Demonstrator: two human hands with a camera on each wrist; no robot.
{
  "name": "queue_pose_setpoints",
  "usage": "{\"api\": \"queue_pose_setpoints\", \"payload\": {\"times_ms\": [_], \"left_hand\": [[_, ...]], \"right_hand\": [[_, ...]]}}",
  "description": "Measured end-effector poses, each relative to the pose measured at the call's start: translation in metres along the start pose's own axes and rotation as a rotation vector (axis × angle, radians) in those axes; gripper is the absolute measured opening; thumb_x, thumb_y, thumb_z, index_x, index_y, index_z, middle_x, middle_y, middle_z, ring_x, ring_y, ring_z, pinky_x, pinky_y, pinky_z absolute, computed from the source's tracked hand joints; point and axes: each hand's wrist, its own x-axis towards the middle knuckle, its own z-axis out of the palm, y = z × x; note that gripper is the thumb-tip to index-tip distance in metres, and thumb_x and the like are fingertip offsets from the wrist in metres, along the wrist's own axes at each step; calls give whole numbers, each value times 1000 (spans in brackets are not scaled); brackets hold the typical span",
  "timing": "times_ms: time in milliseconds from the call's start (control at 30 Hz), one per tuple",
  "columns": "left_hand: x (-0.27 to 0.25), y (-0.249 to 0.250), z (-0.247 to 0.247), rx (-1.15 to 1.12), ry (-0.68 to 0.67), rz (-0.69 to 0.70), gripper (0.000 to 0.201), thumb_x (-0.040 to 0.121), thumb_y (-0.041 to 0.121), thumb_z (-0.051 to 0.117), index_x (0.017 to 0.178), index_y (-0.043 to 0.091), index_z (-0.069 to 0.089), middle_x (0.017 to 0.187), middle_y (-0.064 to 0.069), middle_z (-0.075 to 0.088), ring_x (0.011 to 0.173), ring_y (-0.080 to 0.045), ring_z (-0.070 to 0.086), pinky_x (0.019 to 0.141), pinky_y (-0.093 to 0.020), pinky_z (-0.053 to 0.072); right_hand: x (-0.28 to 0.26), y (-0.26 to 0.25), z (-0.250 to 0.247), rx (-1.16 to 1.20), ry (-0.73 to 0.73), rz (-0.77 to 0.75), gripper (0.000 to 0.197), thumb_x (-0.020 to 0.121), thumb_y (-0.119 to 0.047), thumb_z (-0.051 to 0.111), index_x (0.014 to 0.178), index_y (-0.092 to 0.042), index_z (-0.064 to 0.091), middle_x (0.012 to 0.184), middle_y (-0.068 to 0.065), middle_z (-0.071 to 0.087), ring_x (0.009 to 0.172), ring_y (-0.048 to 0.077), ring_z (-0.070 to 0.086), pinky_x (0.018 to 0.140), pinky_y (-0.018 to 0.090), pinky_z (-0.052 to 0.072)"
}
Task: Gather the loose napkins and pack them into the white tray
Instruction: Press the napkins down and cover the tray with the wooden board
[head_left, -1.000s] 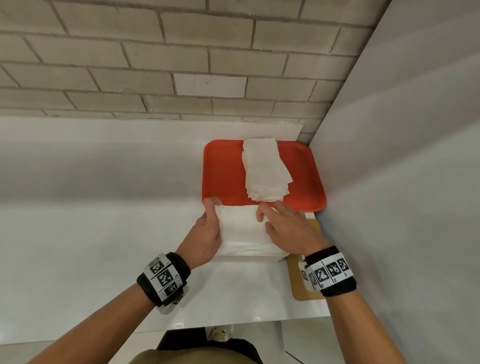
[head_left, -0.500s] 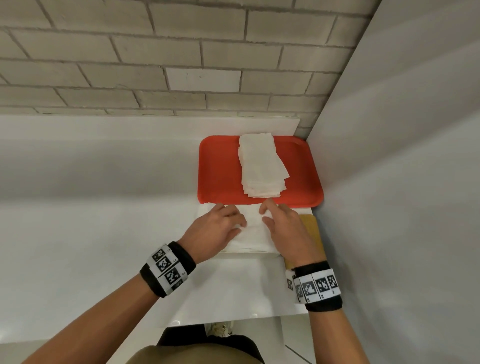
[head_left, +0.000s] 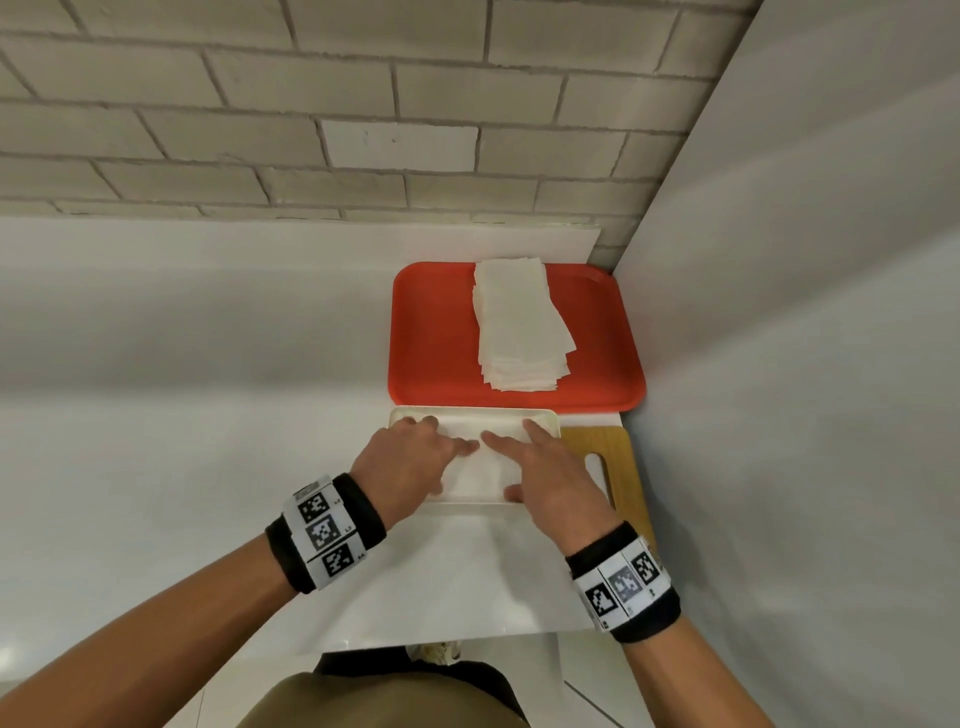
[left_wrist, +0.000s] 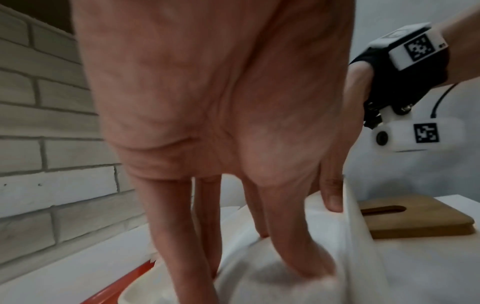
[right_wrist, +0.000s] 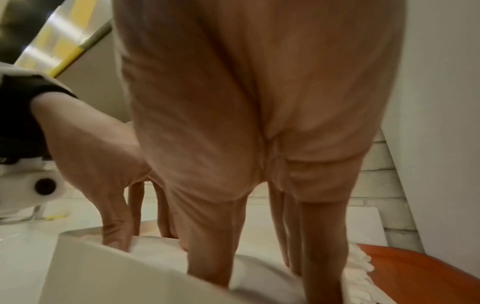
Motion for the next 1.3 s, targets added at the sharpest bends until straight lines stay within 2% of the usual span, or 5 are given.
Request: {"api": "queue_pose_setpoints", "payload": {"times_ms": [333, 433, 667, 933, 1300], "left_hand": [[2, 13, -17, 99, -117, 118, 87, 111, 3, 40, 165, 55, -2, 128, -20, 55, 74, -22, 50, 65, -32, 39], [-8, 25, -8, 160, -209, 136, 90, 113, -1, 33, 160, 57, -17, 158, -44, 31, 130, -50, 55, 93, -40, 52], [-6, 52, 19, -122, -170, -70, 78, 84, 98, 18, 143, 76, -28, 161, -47, -23, 151, -70, -9, 119, -73, 31], [4, 59, 30, 28, -158, -82, 105, 113, 15, 47, 138, 74, -37, 158, -51, -22, 151, -71, -2, 114, -72, 40], [-2, 45, 28, -26, -181, 32, 88, 116, 19, 34, 140, 81, -25, 157, -48, -30, 150, -71, -11, 116, -74, 35]], "right_hand": [[21, 1, 7, -57, 120, -25, 42, 95, 3, 52, 119, -32, 53, 99, 0, 51, 76, 24, 61, 72, 40, 60], [16, 5, 13, -85, 174, -38, 37, 92, 9, 58, 100, -26, 48, 98, -1, 46, 81, 23, 59, 71, 40, 59], [-16, 31, 15, 177, 374, -45, 18, 109, -17, 61, 98, -9, 74, 92, 0, 72, 81, 17, 67, 70, 30, 51], [-45, 68, 57, 201, 212, 477, 66, 102, -48, 65, 154, -14, 43, 140, 14, 57, 126, 38, 60, 100, 46, 52], [-60, 58, 45, 399, 558, 395, 61, 100, -27, 77, 154, -10, 53, 133, 19, 65, 108, 36, 65, 89, 33, 49]]}}
